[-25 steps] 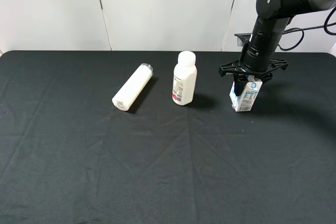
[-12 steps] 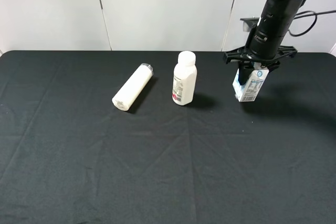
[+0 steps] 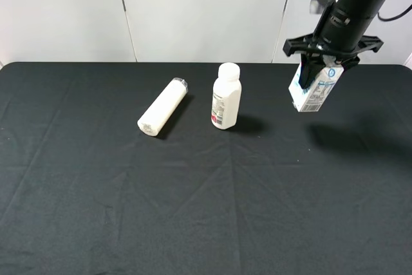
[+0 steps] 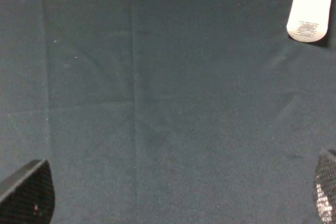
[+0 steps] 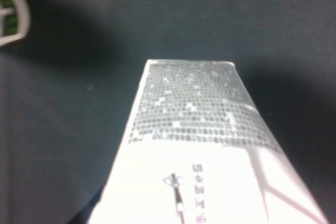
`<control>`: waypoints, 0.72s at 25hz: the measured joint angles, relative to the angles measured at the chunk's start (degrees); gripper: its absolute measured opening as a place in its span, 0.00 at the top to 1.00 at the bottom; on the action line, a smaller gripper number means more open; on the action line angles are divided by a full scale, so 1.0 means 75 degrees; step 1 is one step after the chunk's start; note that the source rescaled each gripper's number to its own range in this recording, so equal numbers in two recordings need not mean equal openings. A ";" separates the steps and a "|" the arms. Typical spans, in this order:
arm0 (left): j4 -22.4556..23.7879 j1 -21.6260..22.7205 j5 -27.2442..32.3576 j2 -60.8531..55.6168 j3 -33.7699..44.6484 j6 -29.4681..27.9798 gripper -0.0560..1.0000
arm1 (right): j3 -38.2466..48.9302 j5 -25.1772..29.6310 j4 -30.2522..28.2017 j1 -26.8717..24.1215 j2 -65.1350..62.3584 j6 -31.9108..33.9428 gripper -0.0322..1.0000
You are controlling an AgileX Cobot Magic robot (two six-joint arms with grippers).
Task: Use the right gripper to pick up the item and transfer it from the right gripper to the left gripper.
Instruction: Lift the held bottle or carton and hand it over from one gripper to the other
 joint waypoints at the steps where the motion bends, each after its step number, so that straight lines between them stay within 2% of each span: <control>1: 0.0000 0.0000 0.0000 0.0000 0.0000 0.0000 0.03 | 0.0000 0.0038 0.0118 0.0000 -0.0092 -0.0094 0.92; 10: 0.0000 0.0000 0.0000 0.0000 0.0000 0.0000 0.03 | 0.0000 0.0225 0.0713 0.0000 -0.0864 -0.0600 0.92; 18: 0.0015 0.0000 0.0000 0.0000 0.0000 0.0000 0.03 | 0.0000 0.0490 0.1501 0.0000 -0.1445 -0.1603 0.92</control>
